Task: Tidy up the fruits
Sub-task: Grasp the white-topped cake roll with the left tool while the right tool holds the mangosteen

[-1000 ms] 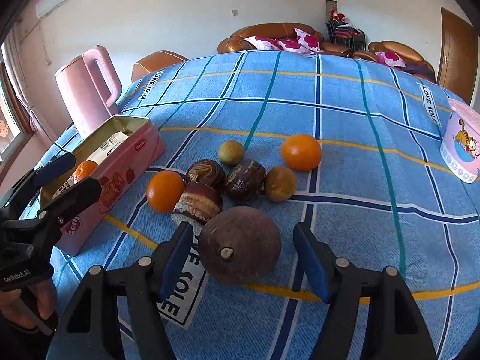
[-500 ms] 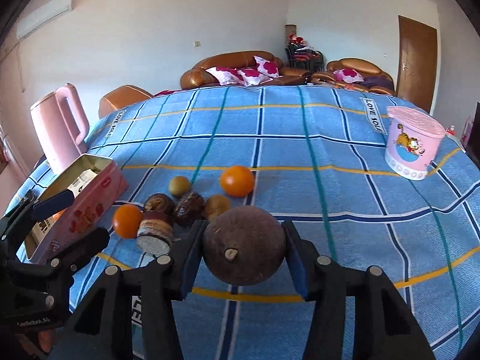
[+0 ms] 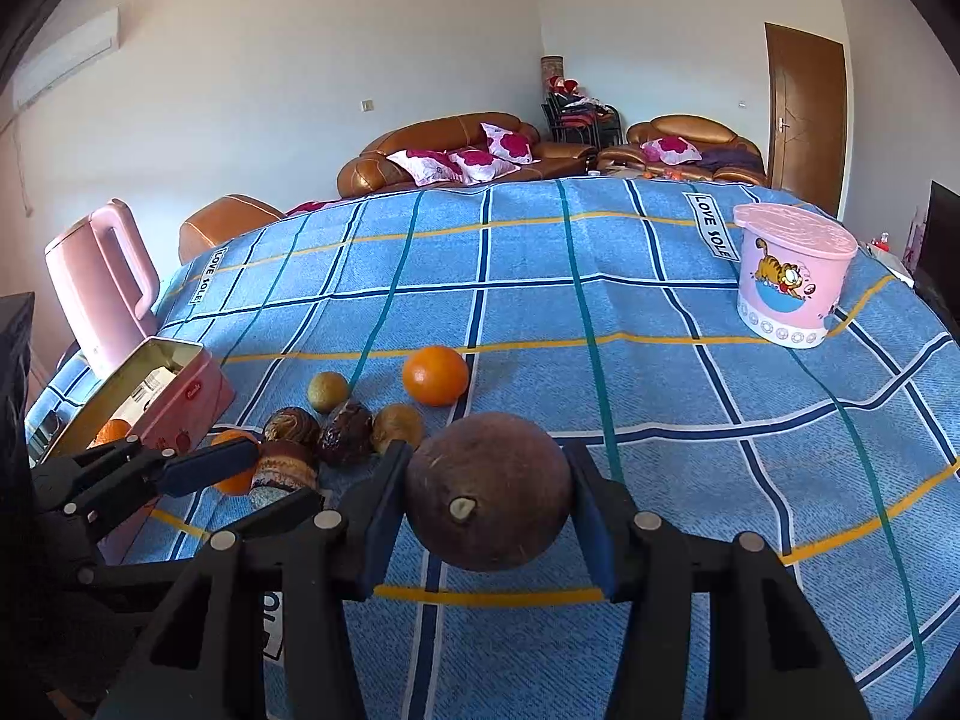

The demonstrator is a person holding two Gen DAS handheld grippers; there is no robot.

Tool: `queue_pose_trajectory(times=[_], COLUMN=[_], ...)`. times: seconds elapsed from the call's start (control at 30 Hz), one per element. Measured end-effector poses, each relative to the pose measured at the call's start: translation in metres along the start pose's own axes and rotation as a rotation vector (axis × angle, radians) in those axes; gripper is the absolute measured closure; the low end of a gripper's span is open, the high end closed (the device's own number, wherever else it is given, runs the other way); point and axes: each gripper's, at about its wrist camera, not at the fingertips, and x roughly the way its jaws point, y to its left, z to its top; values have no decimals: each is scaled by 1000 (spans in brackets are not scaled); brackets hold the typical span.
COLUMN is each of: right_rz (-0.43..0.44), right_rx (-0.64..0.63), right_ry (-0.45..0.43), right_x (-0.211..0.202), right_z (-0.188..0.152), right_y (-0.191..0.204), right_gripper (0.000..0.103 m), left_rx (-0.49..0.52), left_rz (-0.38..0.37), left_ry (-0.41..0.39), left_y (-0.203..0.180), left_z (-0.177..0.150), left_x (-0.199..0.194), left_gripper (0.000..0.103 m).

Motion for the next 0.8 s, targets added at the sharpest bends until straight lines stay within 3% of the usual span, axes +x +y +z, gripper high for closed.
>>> queue_pose_trajectory(times=[0.57, 0.63, 0.67, 0.8], right_rz=[34, 40, 43, 50], right_rx=[-11, -12, -12, -15], right_ry=[-51, -56, -60, -72], right_x=[-11, -12, -13, -16], right_z=[-2, -2, -2, -2], right_y=[2, 2, 2, 2], right_gripper=[50, 50, 50, 50], left_rx=[-64, -66, -65, -68], left_rz=[-52, -52, -57, -63], left_ry=[-112, -121, -122, -105], left_y=[15, 15, 15, 16], left_z=[-1, -1, -1, 0], left_x=[-20, -22, -22, -18], left_gripper=[72, 76, 96, 94])
